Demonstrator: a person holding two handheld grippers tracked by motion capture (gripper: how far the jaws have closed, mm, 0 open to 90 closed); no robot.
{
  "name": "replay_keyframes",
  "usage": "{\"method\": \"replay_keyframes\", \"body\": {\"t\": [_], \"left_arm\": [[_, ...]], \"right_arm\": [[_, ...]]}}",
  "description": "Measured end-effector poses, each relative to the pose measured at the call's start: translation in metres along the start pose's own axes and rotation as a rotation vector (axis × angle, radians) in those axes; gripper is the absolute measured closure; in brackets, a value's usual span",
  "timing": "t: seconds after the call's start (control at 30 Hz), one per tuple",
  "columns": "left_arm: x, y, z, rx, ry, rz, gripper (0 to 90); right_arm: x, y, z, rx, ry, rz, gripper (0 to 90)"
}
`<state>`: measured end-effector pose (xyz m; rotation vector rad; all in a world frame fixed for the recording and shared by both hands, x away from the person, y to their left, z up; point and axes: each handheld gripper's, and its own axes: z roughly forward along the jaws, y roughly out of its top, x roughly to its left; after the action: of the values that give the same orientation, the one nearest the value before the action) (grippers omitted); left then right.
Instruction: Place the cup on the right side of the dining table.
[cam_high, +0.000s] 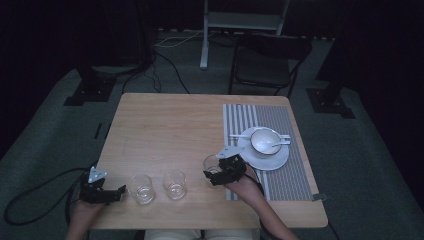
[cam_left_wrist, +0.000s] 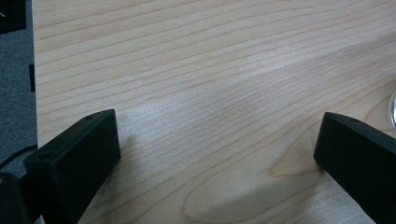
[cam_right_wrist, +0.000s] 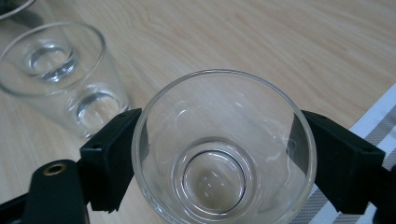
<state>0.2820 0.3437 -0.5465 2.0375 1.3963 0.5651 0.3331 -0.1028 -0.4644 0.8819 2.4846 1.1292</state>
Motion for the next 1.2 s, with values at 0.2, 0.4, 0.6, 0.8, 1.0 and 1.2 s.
{"method": "replay_keyframes", "body": {"t": [0.2, 0.4, 0.6, 0.8, 1.0, 1.2], "left_arm": [[0.0, 0.0, 0.0, -0.001, 0.0, 0.001, 0.7], [0.0, 0.0, 0.0, 0.0, -0.001, 0.003, 0.7], [0.0, 0.0, 0.0, 0.0, -0.001, 0.003, 0.7], [0.0, 0.0, 0.0, 0.001, -0.002, 0.003, 0.7], [0.0, 0.0, 0.0, 0.0, -0.002, 0.003, 0.7], [0.0, 0.0, 0.0, 0.0, -0.003, 0.004, 0.7]], "right_arm": [[-0.01, 0.01, 0.0, -0.014, -0.008, 0.012, 17.6], [-0.018, 0.016, 0.005, -0.007, -0.022, 0.023, 17.6], [-0.031, 0.023, 0.011, 0.007, -0.027, 0.046, 17.6], [-0.044, 0.033, 0.018, 0.017, -0.041, 0.055, 17.6], [-0.057, 0.044, 0.025, 0.02, -0.068, 0.07, 17.7], [-0.074, 0.055, 0.029, 0.024, -0.087, 0.095, 17.6]]}}
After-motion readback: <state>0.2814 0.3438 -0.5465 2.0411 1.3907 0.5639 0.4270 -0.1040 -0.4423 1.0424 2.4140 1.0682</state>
